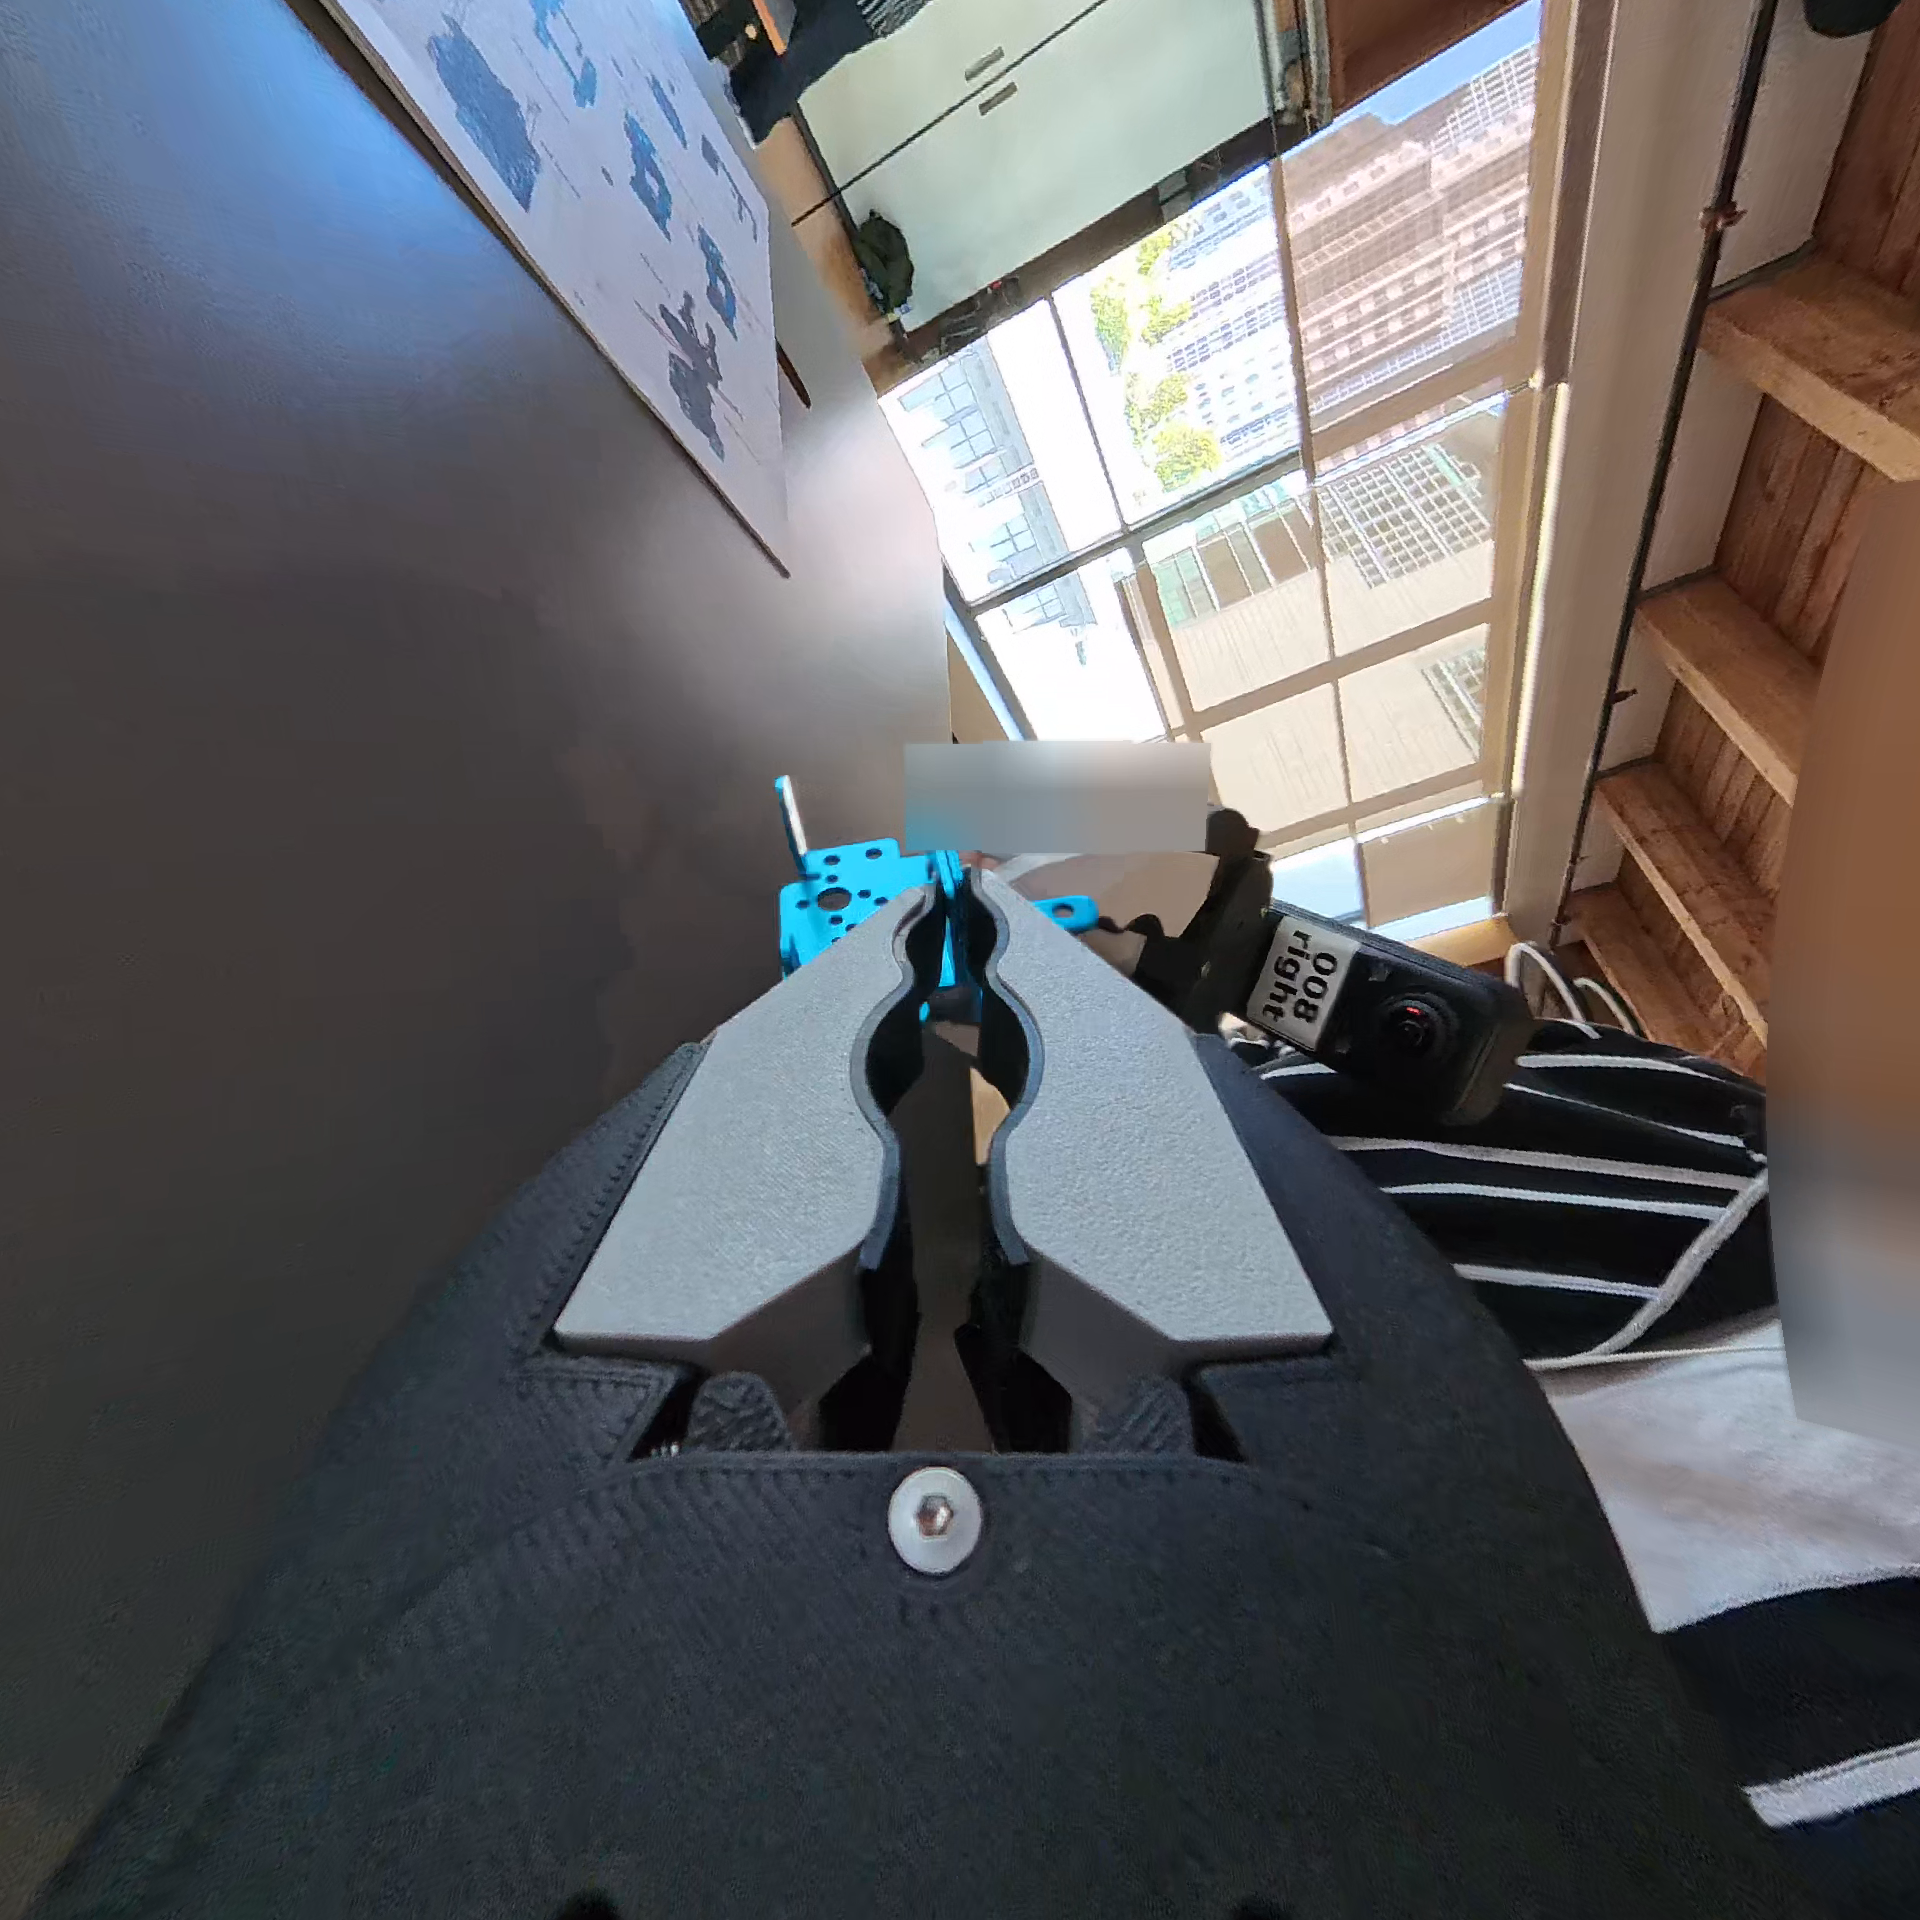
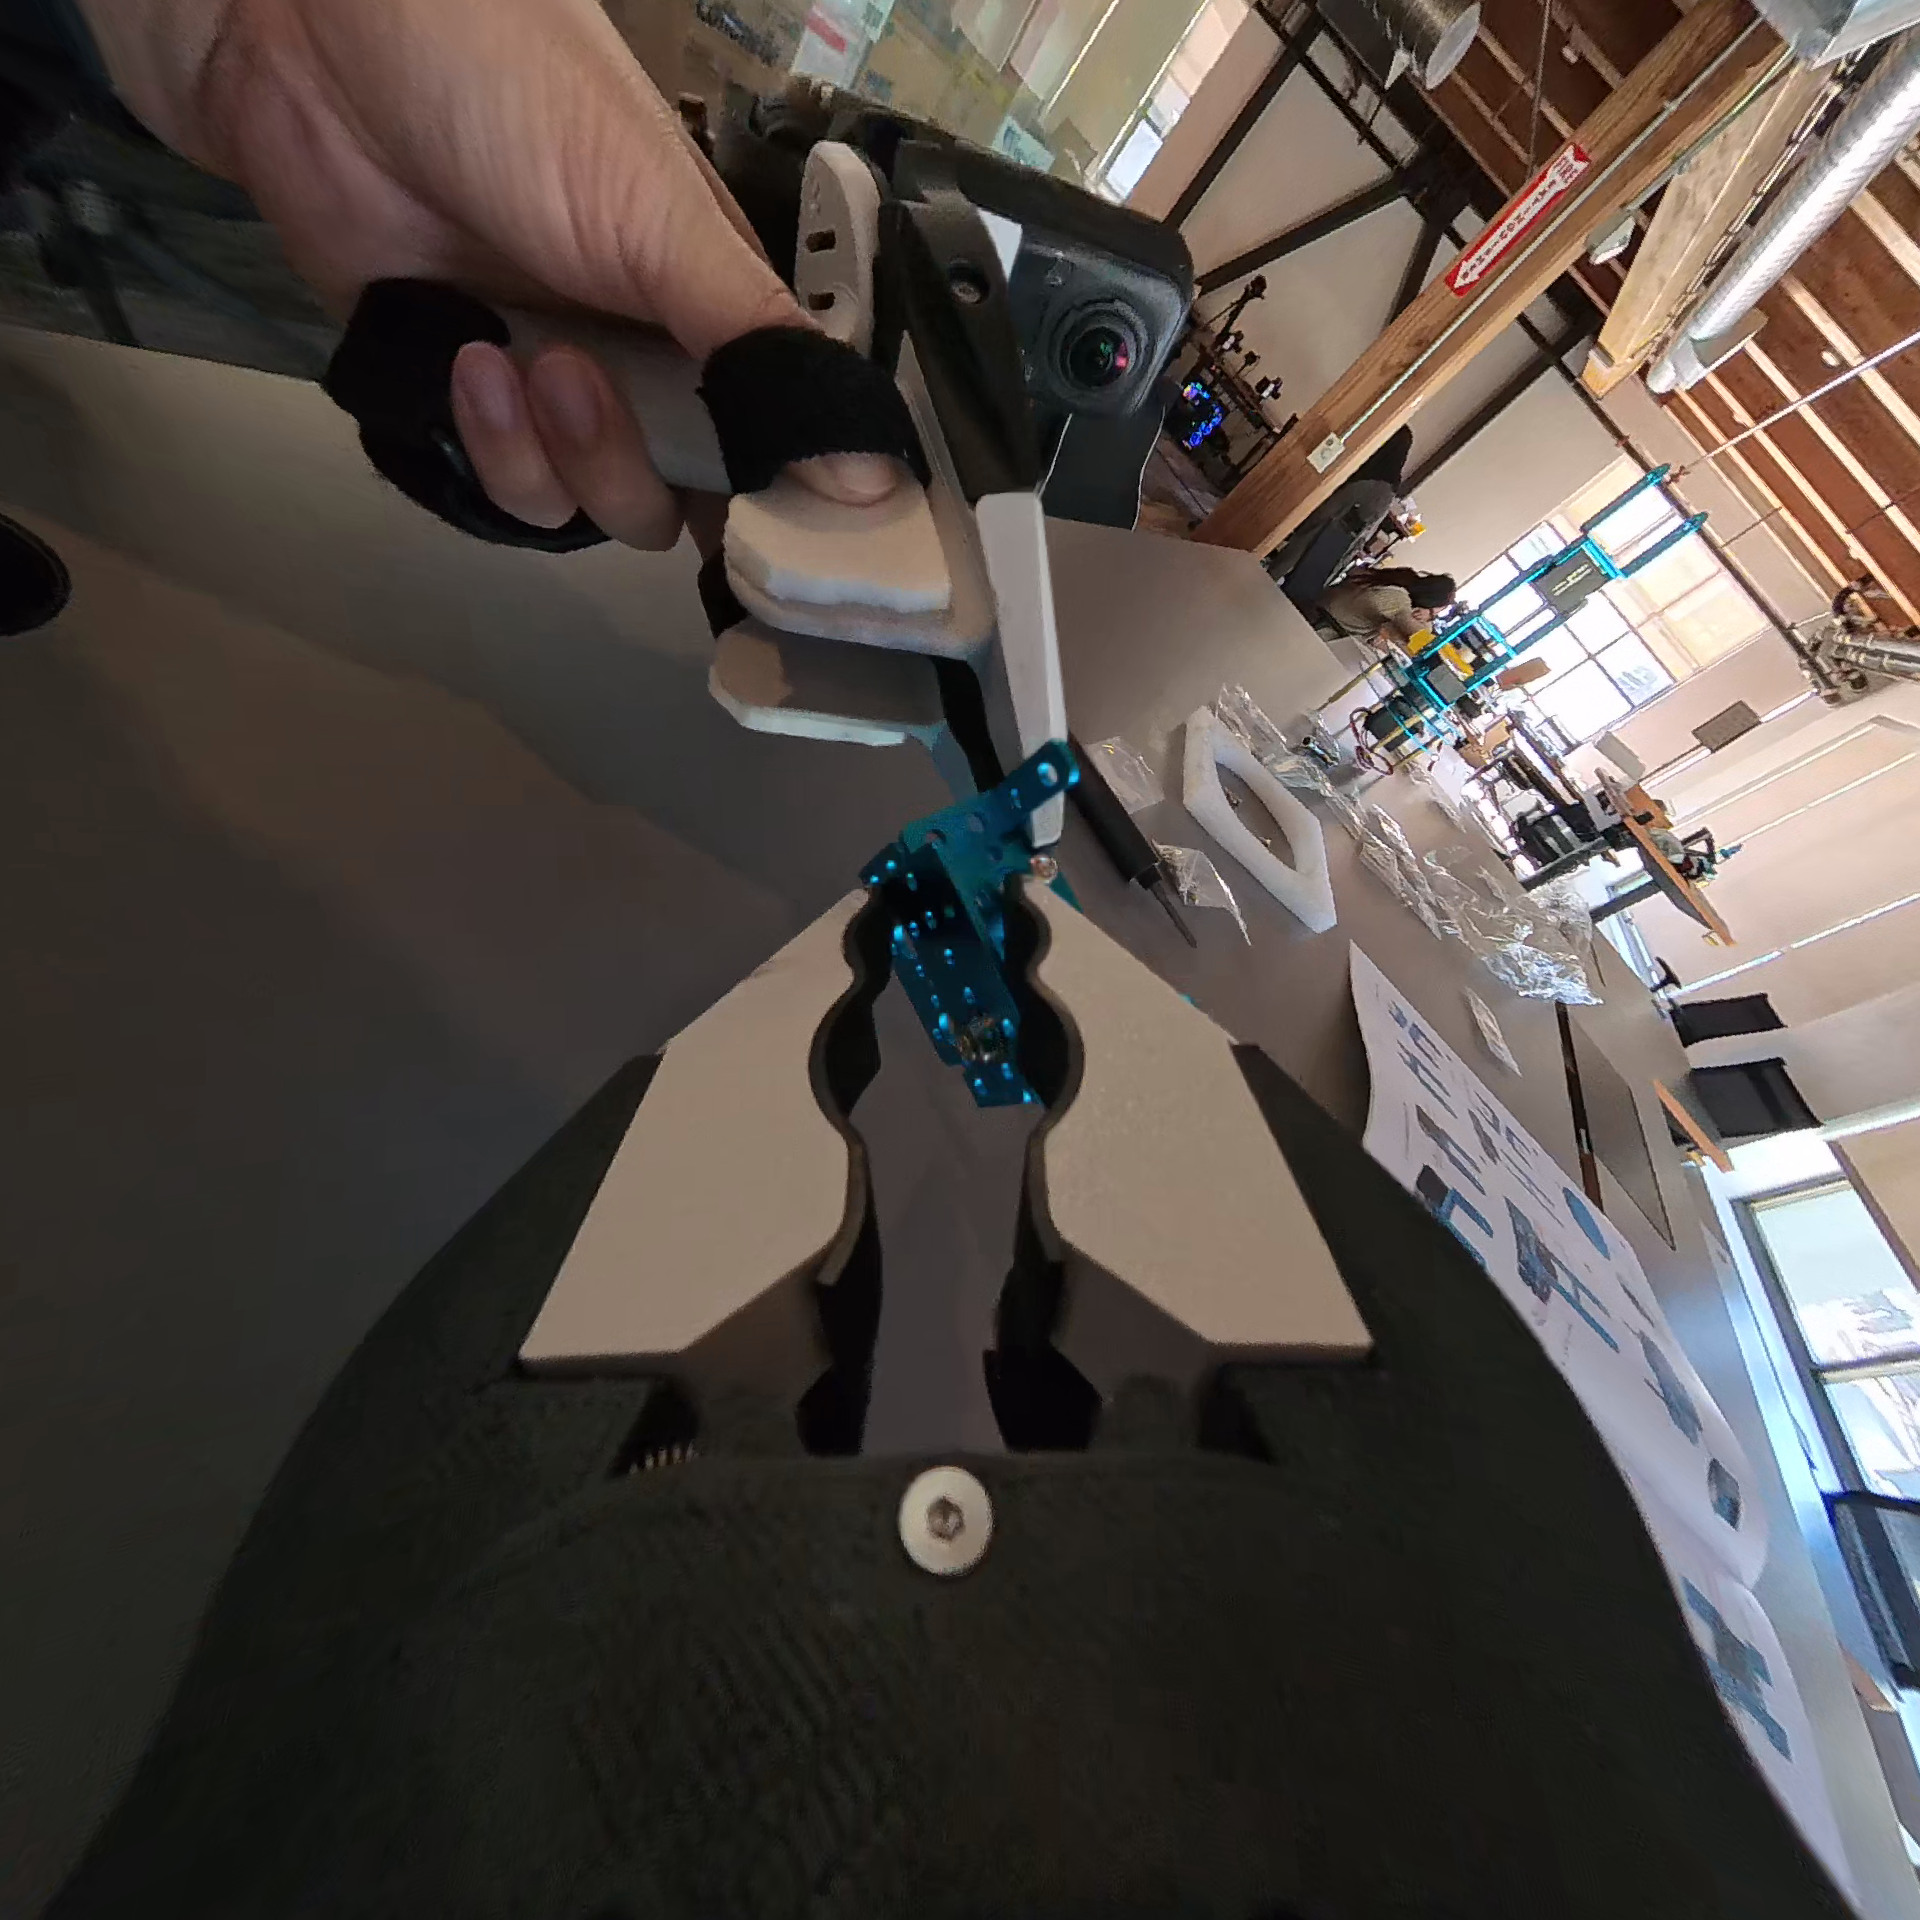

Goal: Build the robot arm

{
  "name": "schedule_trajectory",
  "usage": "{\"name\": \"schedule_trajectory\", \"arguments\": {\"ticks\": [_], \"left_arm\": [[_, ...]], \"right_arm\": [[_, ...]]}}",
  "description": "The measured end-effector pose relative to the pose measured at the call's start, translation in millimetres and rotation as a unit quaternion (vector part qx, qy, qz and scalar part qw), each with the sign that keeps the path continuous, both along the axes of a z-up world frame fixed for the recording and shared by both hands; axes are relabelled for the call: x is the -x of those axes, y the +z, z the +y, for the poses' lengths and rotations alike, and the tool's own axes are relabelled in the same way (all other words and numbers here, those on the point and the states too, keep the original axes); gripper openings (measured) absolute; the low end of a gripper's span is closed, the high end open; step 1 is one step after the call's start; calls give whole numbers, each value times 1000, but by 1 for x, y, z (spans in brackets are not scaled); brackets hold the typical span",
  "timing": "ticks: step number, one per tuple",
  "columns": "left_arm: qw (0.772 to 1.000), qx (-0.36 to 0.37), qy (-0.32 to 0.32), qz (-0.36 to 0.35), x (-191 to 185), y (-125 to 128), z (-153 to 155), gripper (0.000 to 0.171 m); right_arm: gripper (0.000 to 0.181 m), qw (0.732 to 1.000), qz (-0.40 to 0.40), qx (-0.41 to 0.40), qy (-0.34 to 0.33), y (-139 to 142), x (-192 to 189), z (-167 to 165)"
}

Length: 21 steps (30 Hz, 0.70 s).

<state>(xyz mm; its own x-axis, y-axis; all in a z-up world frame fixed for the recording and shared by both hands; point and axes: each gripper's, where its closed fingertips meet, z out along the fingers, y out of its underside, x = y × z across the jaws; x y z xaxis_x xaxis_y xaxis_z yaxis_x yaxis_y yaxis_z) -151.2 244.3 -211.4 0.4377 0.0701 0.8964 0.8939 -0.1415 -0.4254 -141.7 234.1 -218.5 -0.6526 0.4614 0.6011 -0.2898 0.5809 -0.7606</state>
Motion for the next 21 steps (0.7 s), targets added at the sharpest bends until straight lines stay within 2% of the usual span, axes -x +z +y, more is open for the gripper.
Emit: {"name": "schedule_trajectory", "arguments": {"ticks": [4,8,11,21], "left_arm": [[1000,-3,-1,2,0,3,1,2],[1000,-3,-4,1,0,2,1,2],[1000,2,-10,7,-2,2,3,2],[1000,-18,-2,5,4,12,6,2]], "right_arm": [[21,1000,9,9,-7,3,0,0],[41,1000,3,19,-16,6,6,1],[36,1000,-3,13,0,3,5,-3],[33,999,21,33,-20,13,8,3]]}}
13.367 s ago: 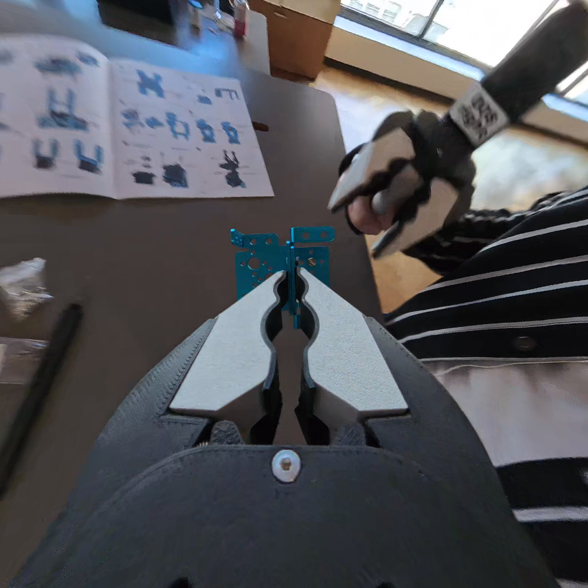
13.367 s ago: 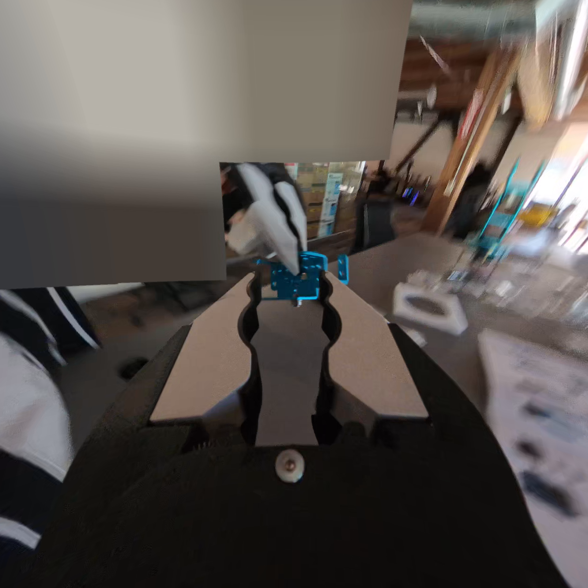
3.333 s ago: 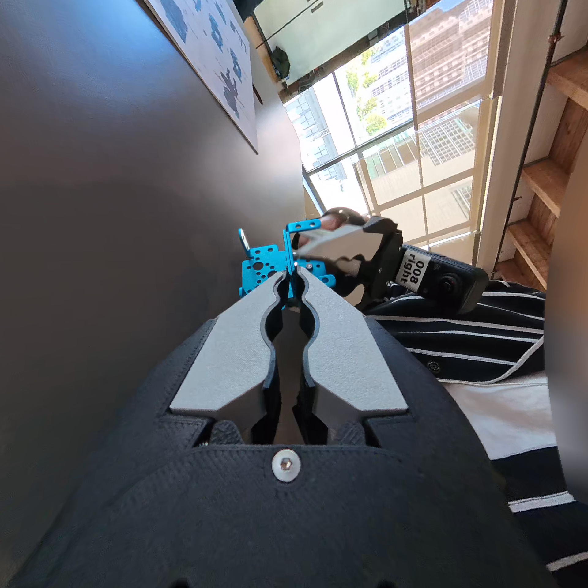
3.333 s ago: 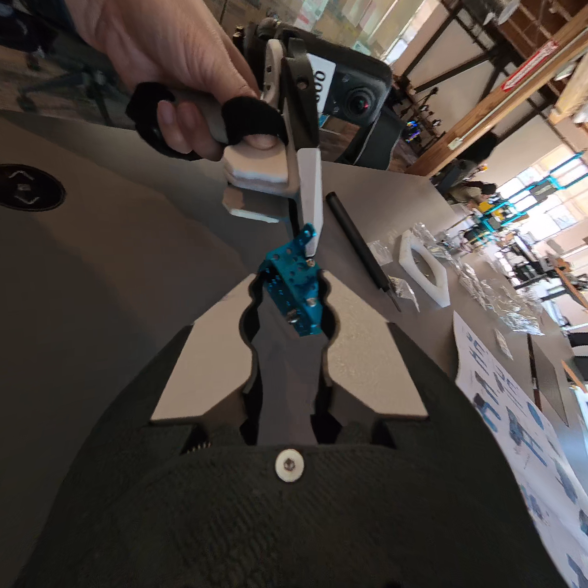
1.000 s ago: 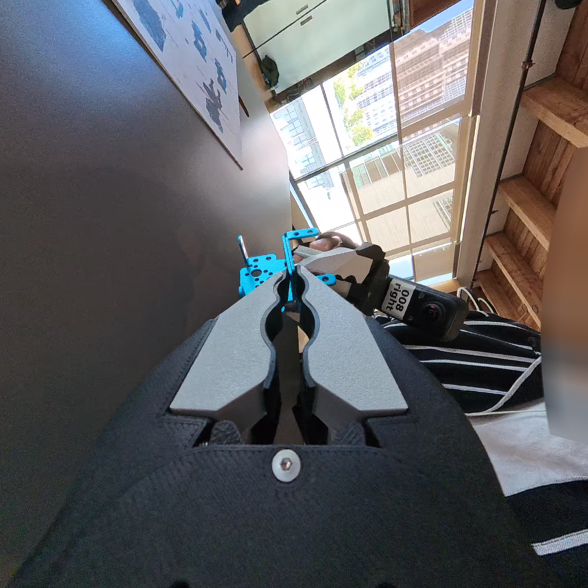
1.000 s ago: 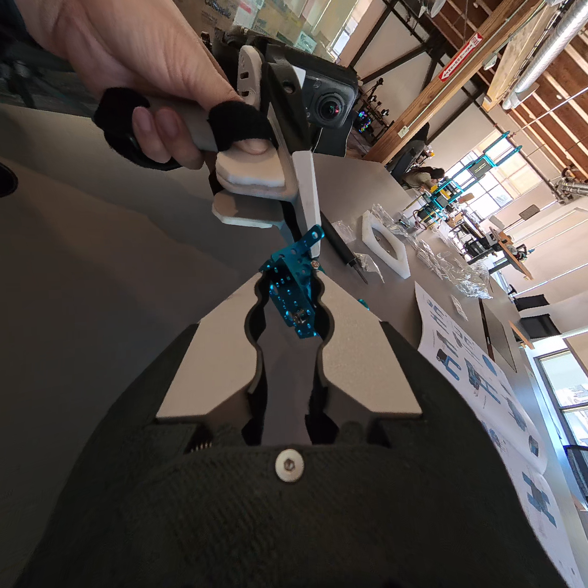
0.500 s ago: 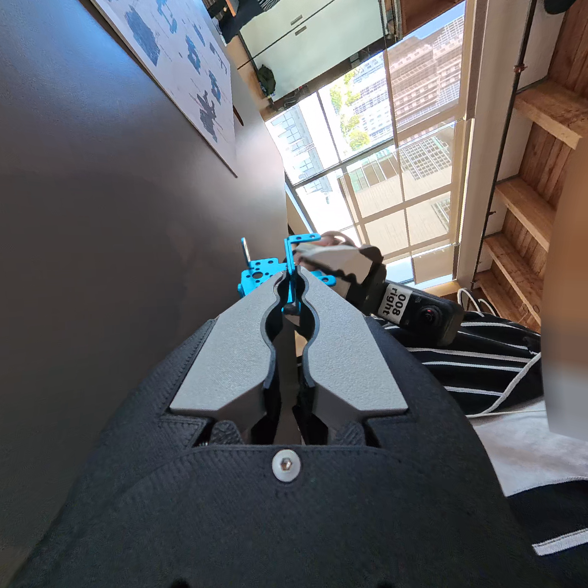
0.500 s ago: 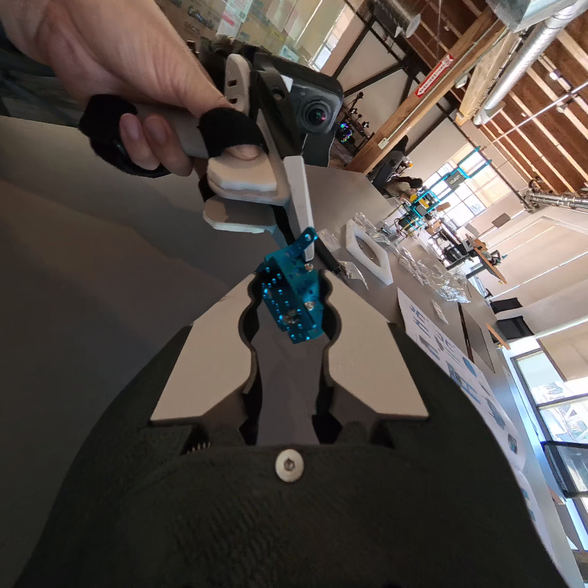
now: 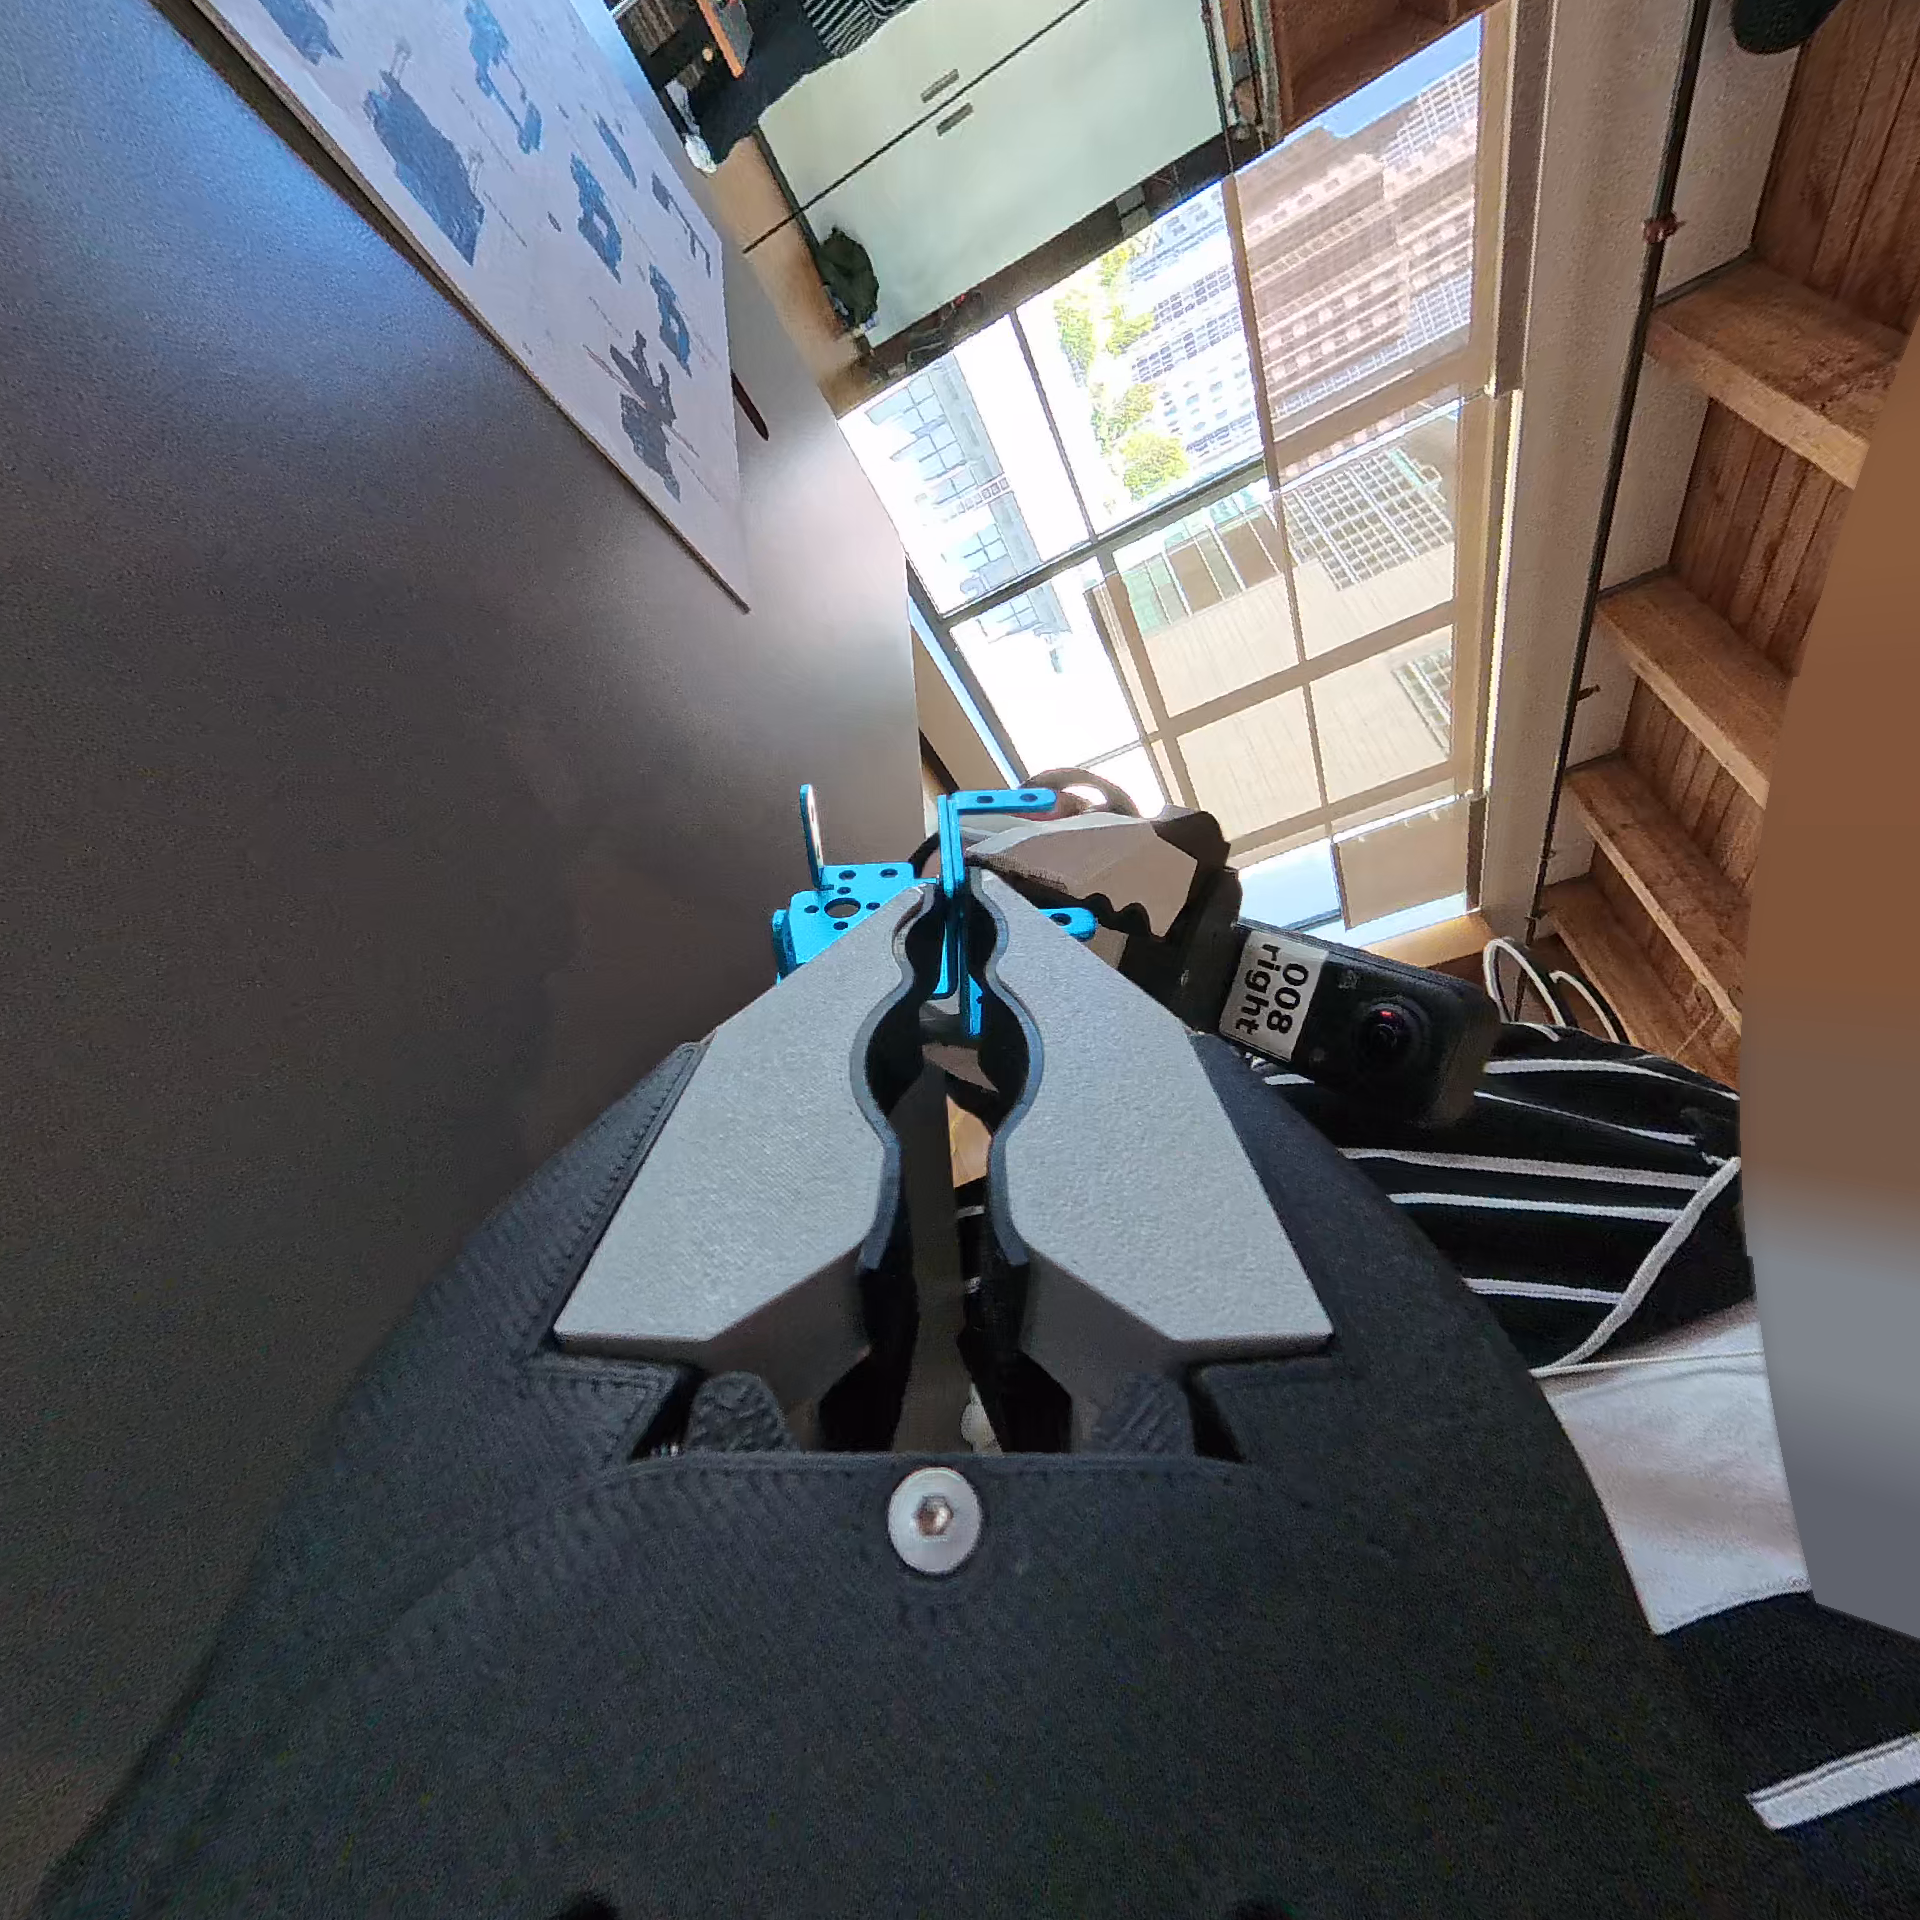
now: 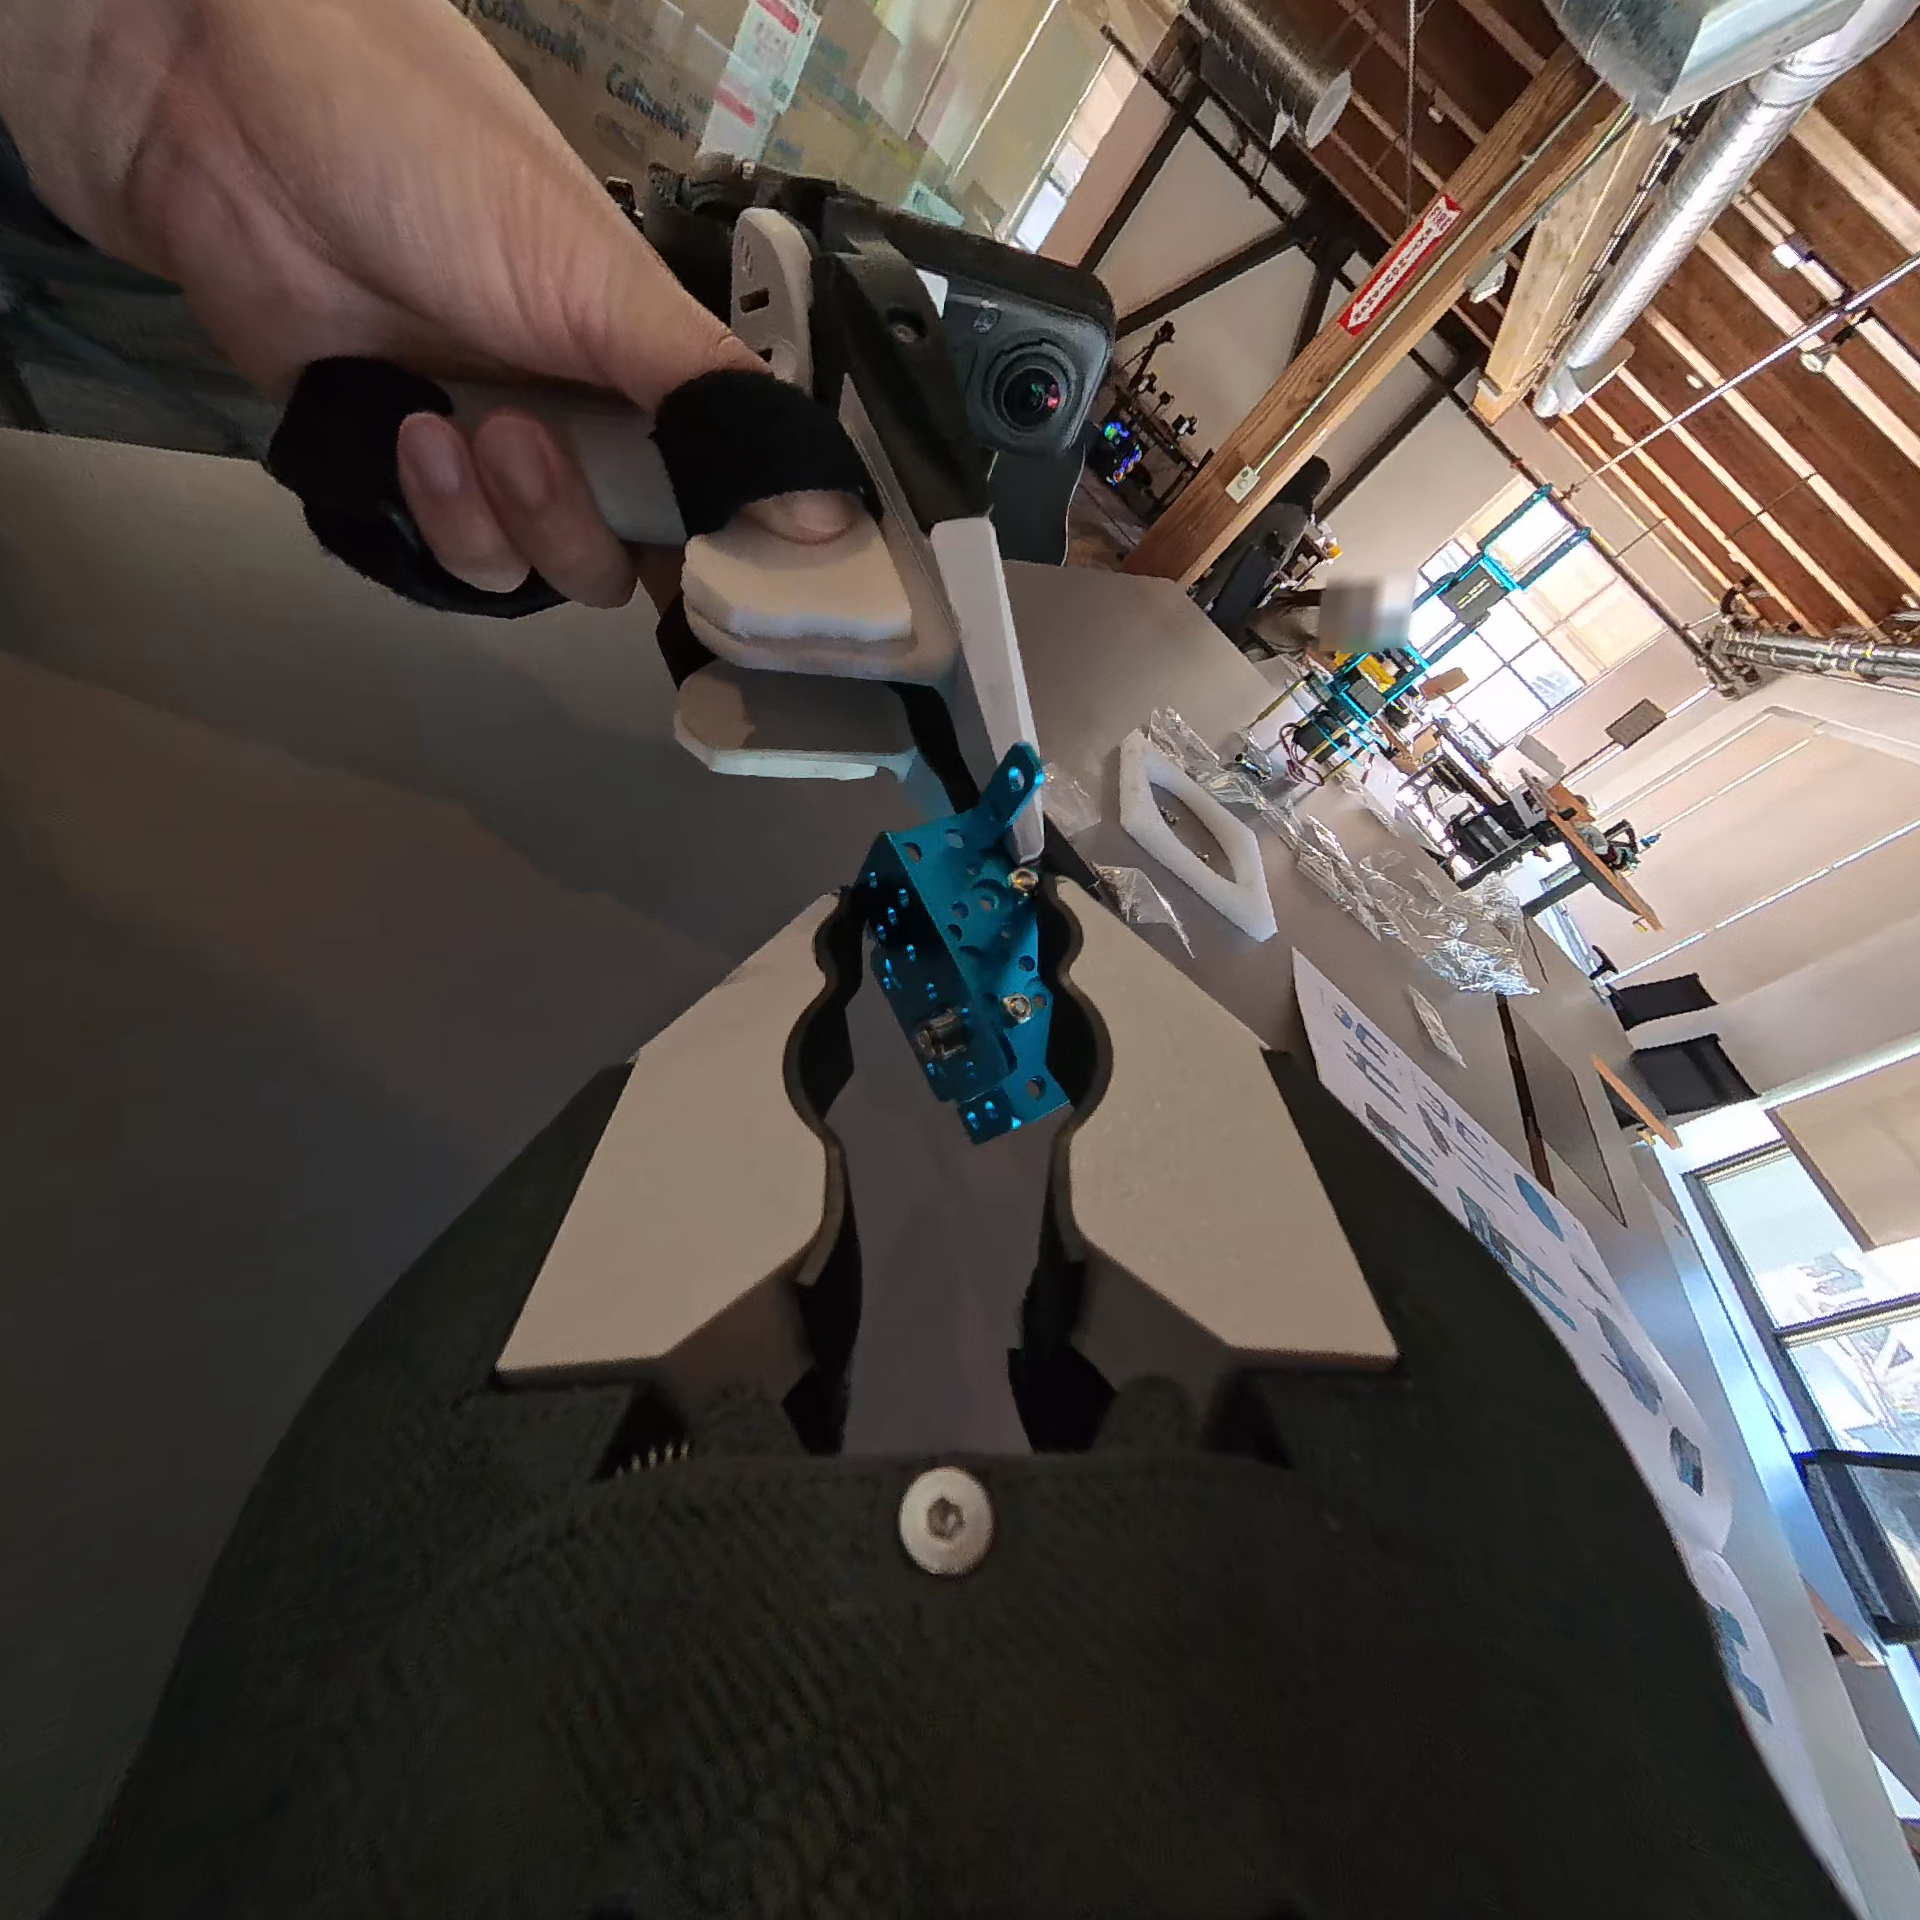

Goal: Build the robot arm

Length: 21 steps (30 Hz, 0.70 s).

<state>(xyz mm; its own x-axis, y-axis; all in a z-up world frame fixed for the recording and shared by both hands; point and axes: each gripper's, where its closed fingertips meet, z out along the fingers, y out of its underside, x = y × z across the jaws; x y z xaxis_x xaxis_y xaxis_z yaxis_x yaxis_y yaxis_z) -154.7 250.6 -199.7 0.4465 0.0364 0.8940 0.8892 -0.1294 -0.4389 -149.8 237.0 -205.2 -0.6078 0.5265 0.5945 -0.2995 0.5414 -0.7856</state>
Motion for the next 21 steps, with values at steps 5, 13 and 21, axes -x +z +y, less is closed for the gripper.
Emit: {"name": "schedule_trajectory", "arguments": {"ticks": [5,13,21], "left_arm": [[1000,-4,4,-2,1,0,-2,2],[1000,-10,1,-13,0,-1,-4,2],[1000,-11,8,-3,3,3,-4,1]], "right_arm": [[33,1000,-4,-2,8,-1,1,-3],[26,1000,-17,6,25,-2,-3,-2],[31,999,-16,36,-3,5,0,0]]}}
